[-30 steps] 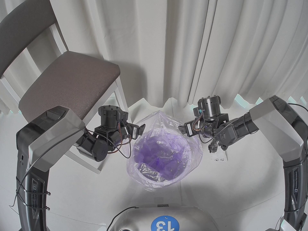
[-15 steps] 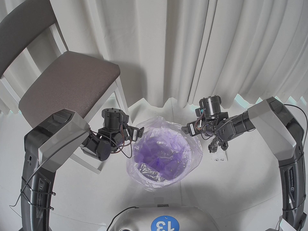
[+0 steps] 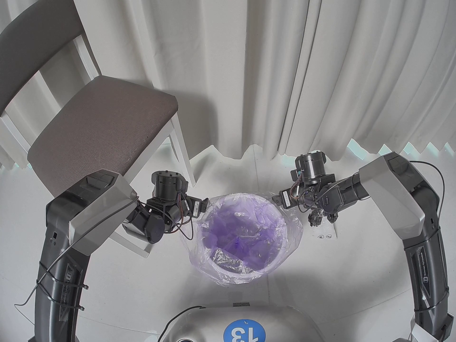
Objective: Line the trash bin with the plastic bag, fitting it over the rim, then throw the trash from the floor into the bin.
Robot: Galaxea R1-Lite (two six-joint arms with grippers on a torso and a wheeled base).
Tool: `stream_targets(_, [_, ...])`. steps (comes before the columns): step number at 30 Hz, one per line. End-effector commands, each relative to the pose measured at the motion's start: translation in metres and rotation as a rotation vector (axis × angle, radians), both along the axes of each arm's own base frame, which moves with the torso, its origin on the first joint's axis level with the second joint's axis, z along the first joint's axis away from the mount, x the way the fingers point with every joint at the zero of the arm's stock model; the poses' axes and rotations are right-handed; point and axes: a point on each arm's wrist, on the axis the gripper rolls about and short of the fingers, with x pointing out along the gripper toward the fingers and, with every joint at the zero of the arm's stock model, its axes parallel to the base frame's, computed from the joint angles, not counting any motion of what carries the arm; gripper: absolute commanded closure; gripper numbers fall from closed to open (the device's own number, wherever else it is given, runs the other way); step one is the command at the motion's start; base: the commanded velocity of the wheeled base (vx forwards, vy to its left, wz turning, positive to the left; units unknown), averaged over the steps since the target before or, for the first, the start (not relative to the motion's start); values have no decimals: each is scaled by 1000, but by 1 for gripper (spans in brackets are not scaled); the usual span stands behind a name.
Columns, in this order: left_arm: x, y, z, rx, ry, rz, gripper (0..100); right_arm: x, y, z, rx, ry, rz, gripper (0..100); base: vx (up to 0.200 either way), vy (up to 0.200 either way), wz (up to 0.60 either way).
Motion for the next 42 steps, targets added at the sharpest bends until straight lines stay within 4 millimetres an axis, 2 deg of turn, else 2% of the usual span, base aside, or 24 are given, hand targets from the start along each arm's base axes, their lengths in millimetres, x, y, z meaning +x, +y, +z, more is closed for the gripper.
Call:
stream_targets(1, [1, 2, -7, 4, 12, 5, 0, 4, 1, -8, 2, 4, -1, 0, 0, 0, 0])
stream_targets(6, [4, 2, -5, -2, -8, 13, 0, 5, 2, -2, 22, -14, 12, 0, 0, 0, 0])
stream_targets(9, [6, 7, 6, -11, -38, 44, 0, 3, 2, 7, 34, -22, 6, 0, 0, 0, 0])
stream_targets(10, [3, 9, 20, -21, -64, 53, 0, -2, -2, 30, 54, -44, -2, 0, 0, 0, 0])
stream_targets(14, [-14, 14, 45, -32, -79, 48, 0, -28, -13, 54, 43, 10, 38, 0, 0, 0, 0])
stream_targets(17, [-19, 14, 48, -29, -73, 47, 0, -34, -15, 54, 35, 29, 50, 0, 0, 0, 0])
stream_targets(18, [-37, 15, 48, -11, -37, 39, 0, -45, -20, 51, 0, 57, 72, 0, 0, 0, 0])
stream_targets(21, [-62, 18, 38, 16, 13, 22, 0, -52, -31, 42, -26, 97, 64, 0, 0, 0, 0])
stream_targets(29, [-100, 32, 5, 35, 67, 14, 0, -73, -40, 20, -30, 112, 61, 0, 0, 0, 0])
stream_targets(33, [-104, 31, -16, 40, 95, 8, 0, -79, -41, 8, -31, 119, 63, 0, 0, 0, 0])
stream_targets(42, [-100, 29, -57, 48, 139, 2, 0, -84, -37, -21, -28, 149, 76, 0, 0, 0, 0])
